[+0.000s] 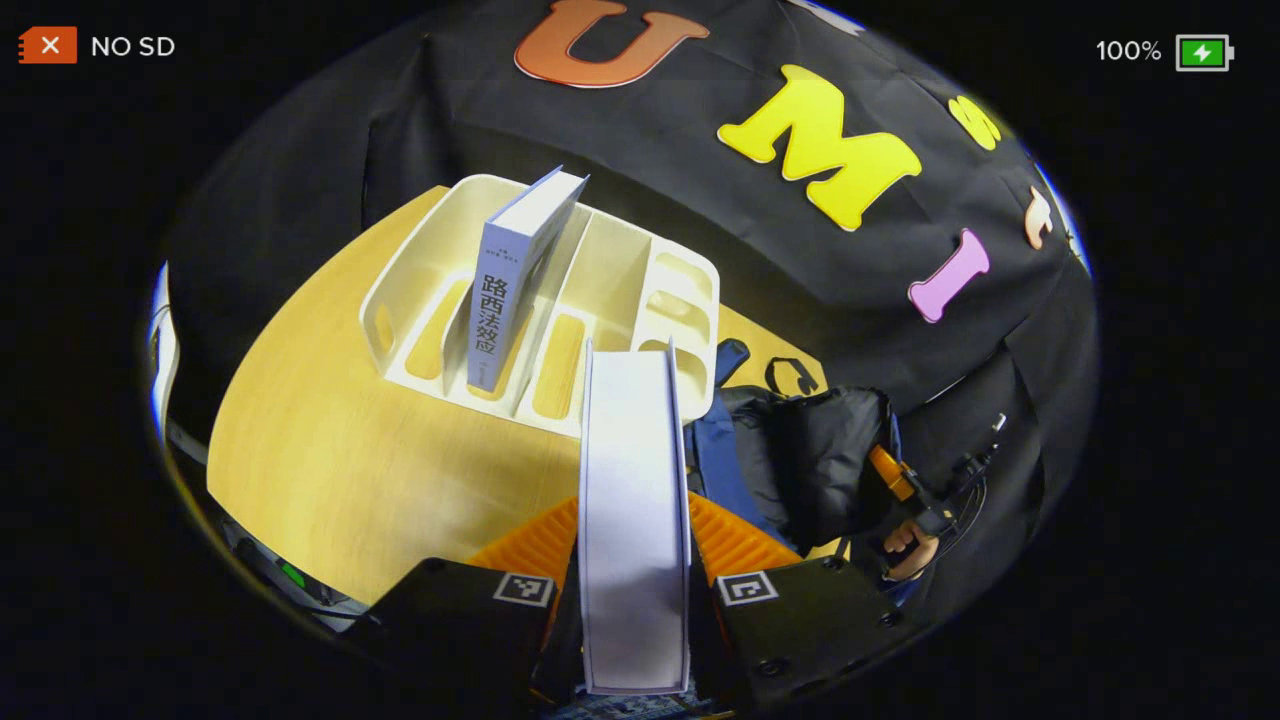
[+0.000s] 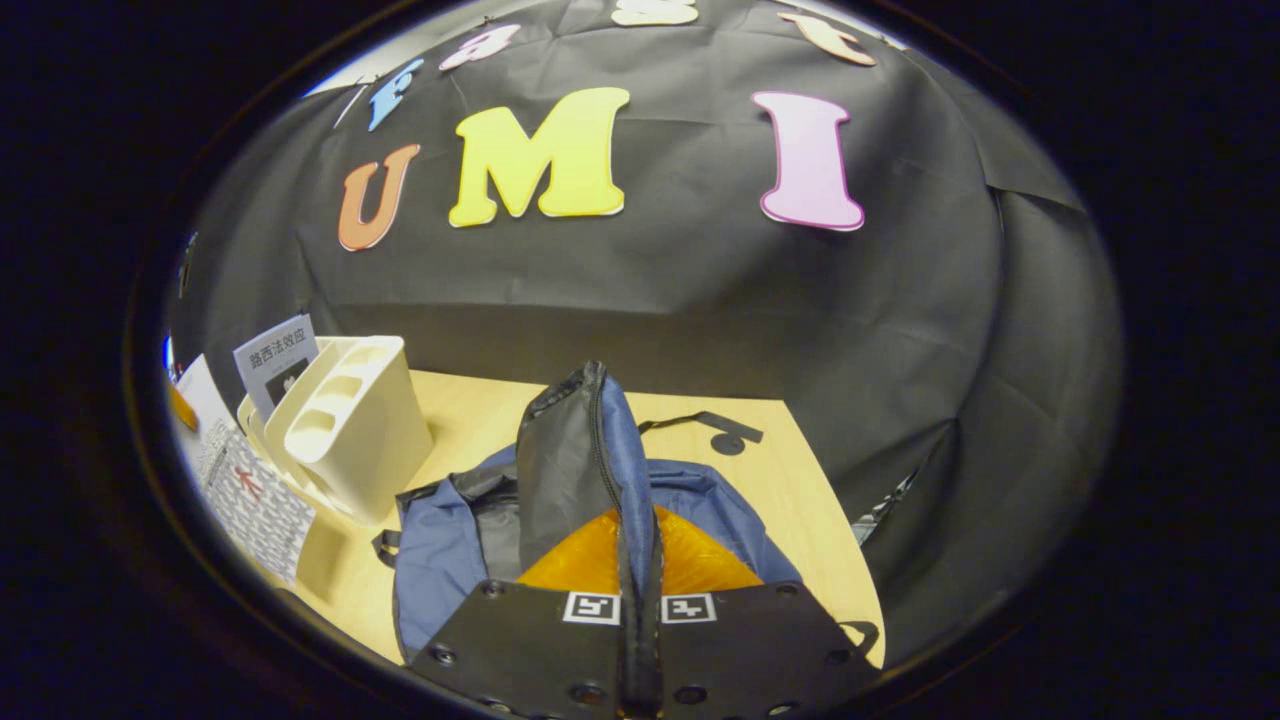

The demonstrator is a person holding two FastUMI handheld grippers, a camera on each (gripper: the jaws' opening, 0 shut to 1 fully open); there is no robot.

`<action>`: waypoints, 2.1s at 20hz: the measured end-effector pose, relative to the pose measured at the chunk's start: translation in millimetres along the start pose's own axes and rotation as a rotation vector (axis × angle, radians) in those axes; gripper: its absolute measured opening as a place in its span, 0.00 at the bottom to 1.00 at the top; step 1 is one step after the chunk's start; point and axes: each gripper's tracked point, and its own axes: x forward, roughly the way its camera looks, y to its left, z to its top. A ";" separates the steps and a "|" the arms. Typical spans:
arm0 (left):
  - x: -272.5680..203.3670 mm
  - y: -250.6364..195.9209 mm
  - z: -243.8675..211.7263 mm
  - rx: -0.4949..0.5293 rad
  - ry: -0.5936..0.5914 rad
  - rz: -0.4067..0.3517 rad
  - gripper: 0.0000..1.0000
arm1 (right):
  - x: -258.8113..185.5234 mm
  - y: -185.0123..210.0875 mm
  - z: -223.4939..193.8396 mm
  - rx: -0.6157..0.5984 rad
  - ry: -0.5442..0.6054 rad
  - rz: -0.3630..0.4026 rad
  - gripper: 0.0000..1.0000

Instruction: Open the schoolbag, grab two books from the bookshelf and put them into the schoolbag.

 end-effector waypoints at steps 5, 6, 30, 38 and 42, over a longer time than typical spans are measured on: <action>23.4 -45.6 -1.8 0.001 0.006 -0.154 0.45 | -4.5 -3.4 11.4 -0.061 -0.003 -0.060 0.00; 30.2 -55.7 -2.7 0.010 0.007 -0.181 0.45 | -6.0 -2.3 14.9 -0.071 -0.008 -0.066 0.00; 269.1 -233.1 -43.6 -0.291 0.072 -0.389 0.50 | -41.9 30.5 77.5 -0.128 -0.205 -0.097 0.00; 327.6 -268.3 -67.8 -0.391 0.007 -0.505 0.45 | -49.7 49.9 91.1 -0.187 -0.254 -0.066 0.01; 352.2 -255.8 -72.5 -0.444 -0.034 -0.560 0.50 | -48.7 56.1 80.4 -0.114 -0.253 -0.032 0.00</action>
